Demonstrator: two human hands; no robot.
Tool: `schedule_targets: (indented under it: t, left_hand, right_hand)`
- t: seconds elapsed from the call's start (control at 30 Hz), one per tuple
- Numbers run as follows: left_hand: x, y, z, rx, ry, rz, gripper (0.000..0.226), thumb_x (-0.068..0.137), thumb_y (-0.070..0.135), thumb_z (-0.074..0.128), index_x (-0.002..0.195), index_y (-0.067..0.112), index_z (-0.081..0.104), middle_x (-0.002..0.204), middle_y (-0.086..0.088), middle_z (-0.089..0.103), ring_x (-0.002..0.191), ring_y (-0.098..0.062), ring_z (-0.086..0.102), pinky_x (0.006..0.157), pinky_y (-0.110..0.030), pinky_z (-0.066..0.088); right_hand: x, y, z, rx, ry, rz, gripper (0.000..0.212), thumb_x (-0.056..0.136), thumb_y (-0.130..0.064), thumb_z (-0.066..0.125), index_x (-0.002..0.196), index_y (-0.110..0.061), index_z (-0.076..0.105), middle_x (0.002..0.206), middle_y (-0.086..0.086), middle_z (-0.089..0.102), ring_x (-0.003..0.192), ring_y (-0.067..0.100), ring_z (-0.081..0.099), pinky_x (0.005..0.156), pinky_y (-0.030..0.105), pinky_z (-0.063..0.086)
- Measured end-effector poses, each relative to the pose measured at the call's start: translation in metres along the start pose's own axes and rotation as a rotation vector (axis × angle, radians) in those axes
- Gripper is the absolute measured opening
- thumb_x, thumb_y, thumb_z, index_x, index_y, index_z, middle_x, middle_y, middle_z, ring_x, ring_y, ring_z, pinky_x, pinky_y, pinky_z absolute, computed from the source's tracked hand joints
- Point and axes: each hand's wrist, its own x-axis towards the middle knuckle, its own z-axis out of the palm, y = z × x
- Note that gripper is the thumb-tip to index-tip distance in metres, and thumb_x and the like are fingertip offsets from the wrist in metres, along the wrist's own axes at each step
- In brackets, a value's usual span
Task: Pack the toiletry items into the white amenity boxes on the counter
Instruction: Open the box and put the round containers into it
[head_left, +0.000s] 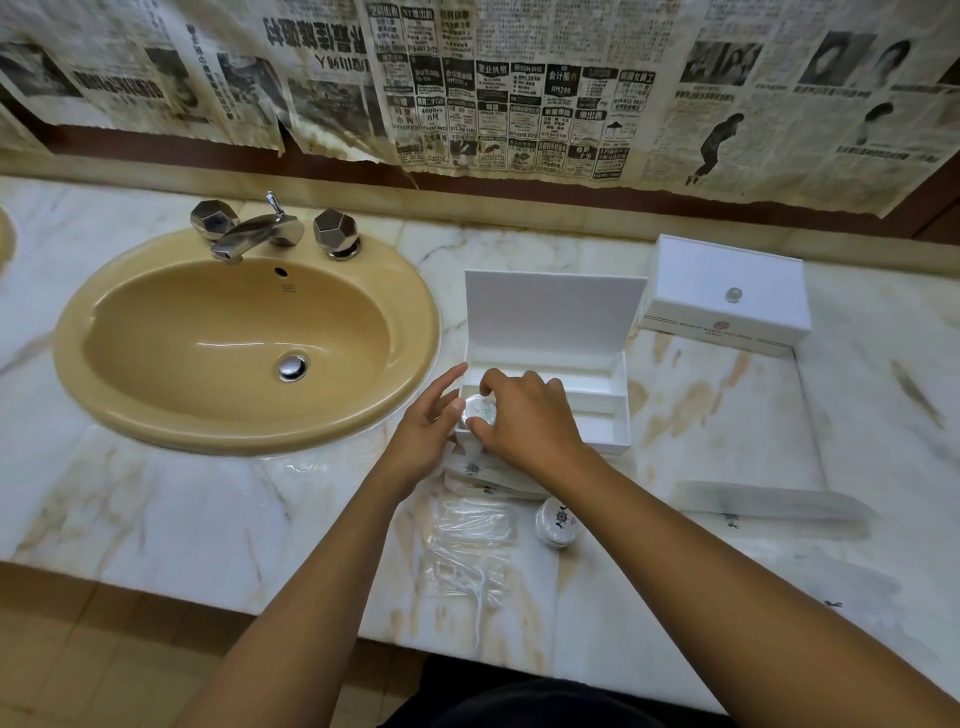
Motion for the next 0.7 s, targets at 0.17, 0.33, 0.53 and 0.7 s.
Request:
schedule_targets:
  t: [0.17, 0.33, 0.53, 0.7]
  left_hand:
    - [0.001, -0.002, 0.000, 0.007, 0.000, -0.005, 0.037, 0.103, 0.027, 0.048, 0.134, 0.048, 0.048, 0.106, 0.008, 0.061, 0.083, 0.002, 0.056, 0.075, -0.012, 0.048]
    - [-0.001, 0.000, 0.000, 0.013, 0.004, -0.022, 0.037, 0.103, 0.030, 0.048, 0.134, 0.050, 0.047, 0.118, 0.014, 0.060, 0.099, 0.004, 0.058, 0.080, -0.013, 0.049]
    - [0.000, -0.002, 0.001, 0.019, 0.016, -0.016, 0.039, 0.103, 0.030, 0.046, 0.138, 0.047, 0.046, 0.115, 0.010, 0.062, 0.097, -0.007, 0.057, 0.077, -0.020, 0.051]
    - [-0.003, 0.000, 0.003, 0.035, 0.035, -0.016, 0.040, 0.104, 0.028, 0.046, 0.142, 0.042, 0.045, 0.111, 0.026, 0.052, 0.100, 0.006, 0.054, 0.072, -0.006, 0.046]
  right_hand:
    - [-0.004, 0.003, -0.004, 0.029, -0.001, 0.007, 0.039, 0.089, -0.042, 0.055, 0.121, -0.020, 0.053, 0.109, 0.000, 0.066, 0.110, 0.023, 0.050, 0.090, 0.037, 0.033]
    - [-0.016, 0.013, -0.015, 0.075, 0.037, 0.025, 0.038, 0.089, -0.041, 0.057, 0.121, -0.021, 0.056, 0.115, -0.001, 0.063, 0.111, 0.021, 0.051, 0.091, 0.036, 0.036]
    - [-0.046, 0.025, -0.027, 0.136, -0.043, 0.045, 0.036, 0.087, -0.041, 0.061, 0.118, -0.024, 0.056, 0.108, -0.005, 0.059, 0.102, 0.016, 0.054, 0.079, 0.029, 0.041]
    - [-0.076, 0.034, -0.026, 0.111, -0.131, 0.038, 0.037, 0.086, -0.043, 0.061, 0.119, -0.027, 0.055, 0.108, -0.007, 0.056, 0.101, 0.014, 0.053, 0.073, 0.026, 0.039]
